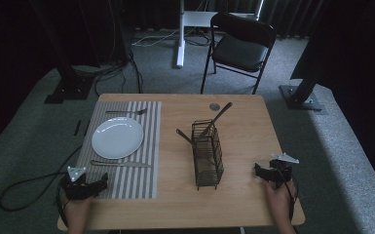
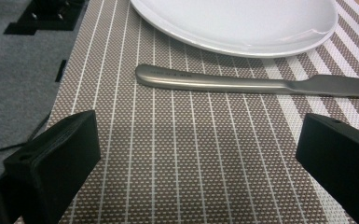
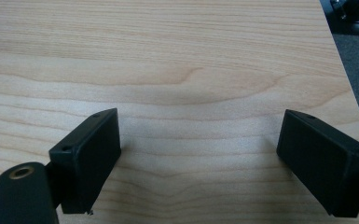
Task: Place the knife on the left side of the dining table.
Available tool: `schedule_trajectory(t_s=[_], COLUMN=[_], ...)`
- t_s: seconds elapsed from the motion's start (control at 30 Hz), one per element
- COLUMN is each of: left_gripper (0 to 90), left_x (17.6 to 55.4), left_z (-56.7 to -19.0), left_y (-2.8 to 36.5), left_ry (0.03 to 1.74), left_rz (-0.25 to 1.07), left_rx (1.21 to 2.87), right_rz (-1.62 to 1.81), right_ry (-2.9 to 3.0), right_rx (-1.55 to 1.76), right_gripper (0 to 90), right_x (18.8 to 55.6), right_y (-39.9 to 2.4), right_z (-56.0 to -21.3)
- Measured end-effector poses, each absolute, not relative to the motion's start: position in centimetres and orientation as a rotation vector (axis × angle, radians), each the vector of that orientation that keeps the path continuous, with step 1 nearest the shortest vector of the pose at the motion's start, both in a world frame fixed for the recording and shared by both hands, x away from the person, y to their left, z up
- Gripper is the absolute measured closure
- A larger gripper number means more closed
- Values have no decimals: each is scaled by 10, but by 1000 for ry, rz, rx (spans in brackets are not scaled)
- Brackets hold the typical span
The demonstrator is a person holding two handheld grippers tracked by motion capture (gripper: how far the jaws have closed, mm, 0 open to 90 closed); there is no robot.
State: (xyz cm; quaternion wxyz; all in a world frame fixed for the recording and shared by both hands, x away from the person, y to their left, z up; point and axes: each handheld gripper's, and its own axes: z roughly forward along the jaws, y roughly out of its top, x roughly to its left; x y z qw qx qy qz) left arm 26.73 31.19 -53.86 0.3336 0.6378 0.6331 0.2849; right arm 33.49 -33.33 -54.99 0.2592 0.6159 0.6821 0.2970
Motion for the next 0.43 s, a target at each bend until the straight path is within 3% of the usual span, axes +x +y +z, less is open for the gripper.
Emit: schedule_trajectory(t_s=[0.43], left_gripper=[1], left_x=[266], left_z=[-540], left_y=[315], left_ry=[1690], left_rz=[799], left_rx=[1641], right_rz=[805], right_ry=[1848], right_rx=[1669], right_gripper=[128], right_x=[335], right_y=[-333], right_z=[-550])
